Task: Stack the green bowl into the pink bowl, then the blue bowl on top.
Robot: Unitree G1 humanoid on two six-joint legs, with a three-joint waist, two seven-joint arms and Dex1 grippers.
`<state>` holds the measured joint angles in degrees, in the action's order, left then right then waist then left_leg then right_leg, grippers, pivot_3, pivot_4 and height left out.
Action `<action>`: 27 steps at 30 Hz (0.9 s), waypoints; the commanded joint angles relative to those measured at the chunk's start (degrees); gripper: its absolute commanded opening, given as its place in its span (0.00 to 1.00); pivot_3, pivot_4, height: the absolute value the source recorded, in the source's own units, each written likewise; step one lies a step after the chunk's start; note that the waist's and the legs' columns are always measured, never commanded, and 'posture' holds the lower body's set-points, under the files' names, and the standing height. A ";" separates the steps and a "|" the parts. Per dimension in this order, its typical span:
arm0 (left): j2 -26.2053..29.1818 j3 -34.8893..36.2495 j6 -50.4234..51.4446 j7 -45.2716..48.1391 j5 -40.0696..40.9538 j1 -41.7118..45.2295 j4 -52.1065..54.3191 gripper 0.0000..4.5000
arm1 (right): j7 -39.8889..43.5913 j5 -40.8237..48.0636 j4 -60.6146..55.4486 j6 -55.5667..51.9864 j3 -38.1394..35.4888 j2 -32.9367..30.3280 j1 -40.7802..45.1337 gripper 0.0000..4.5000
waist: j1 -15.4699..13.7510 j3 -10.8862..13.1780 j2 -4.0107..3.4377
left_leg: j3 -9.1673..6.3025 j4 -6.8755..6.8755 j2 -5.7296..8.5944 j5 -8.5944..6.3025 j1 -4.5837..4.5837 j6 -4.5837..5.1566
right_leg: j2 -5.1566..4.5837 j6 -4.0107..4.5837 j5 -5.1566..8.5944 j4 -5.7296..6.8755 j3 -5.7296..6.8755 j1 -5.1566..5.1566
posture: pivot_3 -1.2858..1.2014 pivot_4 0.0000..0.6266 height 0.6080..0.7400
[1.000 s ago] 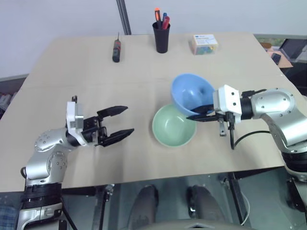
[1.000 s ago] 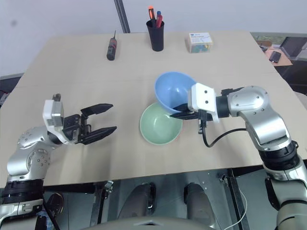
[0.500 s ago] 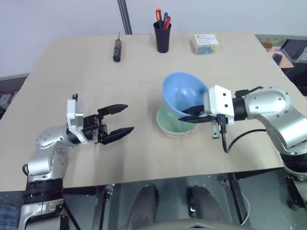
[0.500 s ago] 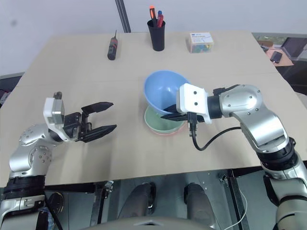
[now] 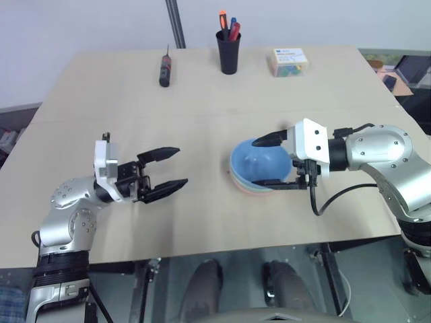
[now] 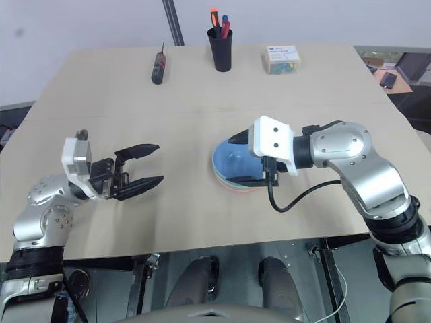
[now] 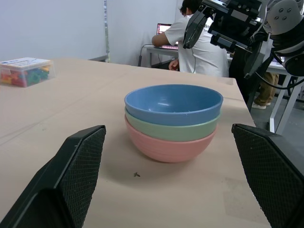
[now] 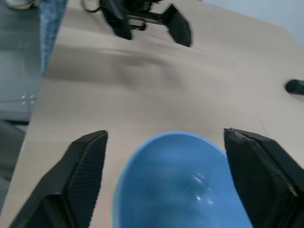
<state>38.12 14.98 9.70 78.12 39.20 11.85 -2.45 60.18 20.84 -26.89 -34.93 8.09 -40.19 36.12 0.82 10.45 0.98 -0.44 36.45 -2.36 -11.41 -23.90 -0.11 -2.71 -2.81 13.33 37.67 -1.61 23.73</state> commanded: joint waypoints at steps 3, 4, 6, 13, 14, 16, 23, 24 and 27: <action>0.67 0.87 0.69 -4.08 -1.68 -2.22 3.01 1.00 | -3.98 2.27 6.66 6.82 -13.80 0.46 -6.59 0.89 | -0.15 -0.06 0.13 | -0.02 0.00 0.00 0.00 0.00 0.00 | -0.01 0.00 0.00 -0.05 0.02 -0.06 | 0.52 0.24 1.00; 0.65 0.82 0.63 -4.79 -2.16 -2.45 3.06 1.00 | -4.09 2.24 7.98 8.17 -15.27 0.35 -8.33 0.89 | -0.24 -0.06 0.14 | -0.02 -0.01 0.01 0.00 0.00 0.00 | -0.02 0.00 0.00 -0.07 0.02 -0.06 | 0.52 0.24 1.00; 0.09 0.60 -0.28 -7.22 -3.95 -2.78 2.97 1.00 | -4.12 3.09 11.45 11.83 -19.14 1.24 -12.47 0.89 | -0.14 -0.05 0.14 | 0.01 -0.02 0.01 0.00 -0.01 0.00 | -0.03 0.00 0.00 -0.10 0.02 -0.05 | 0.52 0.24 1.00; -2.83 -0.68 -1.11 -13.21 -6.60 -5.78 6.83 1.00 | 2.02 5.64 20.43 25.60 -24.48 2.51 -22.36 0.89 | 0.12 -0.05 0.13 | 0.05 -0.04 0.01 0.00 0.02 0.00 | -0.01 -0.02 -0.01 -0.08 -0.03 -0.06 | 0.52 0.24 1.00; -2.95 -0.82 -1.53 -13.43 -6.87 -6.20 7.16 1.00 | 3.04 5.74 20.96 27.07 -24.48 2.44 -23.52 0.89 | 0.12 -0.05 0.13 | 0.05 -0.05 0.01 0.00 0.03 0.00 | -0.01 -0.04 -0.02 -0.07 -0.04 -0.06 | 0.52 0.24 1.00; -2.81 -1.31 -1.57 -14.34 -7.46 -6.78 7.72 1.00 | 4.70 6.00 22.44 29.01 -24.48 2.06 -25.73 0.89 | 0.09 -0.05 0.13 | 0.04 -0.06 0.00 0.00 0.07 0.00 | 0.00 -0.03 0.00 -0.04 -0.03 -0.06 | 0.52 0.24 1.00; -3.31 -1.41 -2.72 -15.17 -7.40 -7.90 8.46 1.00 | 9.23 6.27 30.45 36.09 -24.99 1.22 -26.84 0.89 | 0.01 -0.05 0.13 | 0.08 0.01 0.00 0.00 0.12 0.01 | 0.00 -0.18 0.10 -0.03 -0.07 -0.10 | 0.52 0.24 1.00; -3.41 -1.21 -3.06 -15.33 -7.50 -8.01 8.35 1.00 | 9.44 6.31 31.29 36.69 -25.00 1.17 -26.77 0.89 | -0.01 -0.05 0.13 | 0.07 0.01 0.00 0.00 0.11 0.01 | 0.00 -0.18 0.10 -0.03 -0.07 -0.10 | 0.52 0.24 1.00; -3.64 -0.77 -4.03 -15.73 -7.81 -8.20 7.96 1.00 | 10.12 6.57 32.91 38.05 -24.79 1.01 -26.58 0.89 | -0.03 -0.05 0.13 | 0.06 0.01 0.00 0.00 0.11 0.01 | 0.01 -0.17 0.10 -0.02 -0.06 -0.10 | 0.52 0.24 1.00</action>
<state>34.51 12.98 7.13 62.66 31.41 4.00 3.85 69.67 26.50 5.89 1.25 -14.63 -38.03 9.07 0.79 10.40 1.11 -0.38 36.45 -2.36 -11.41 -23.80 -0.11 -2.70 -2.97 13.42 37.65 -1.68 23.63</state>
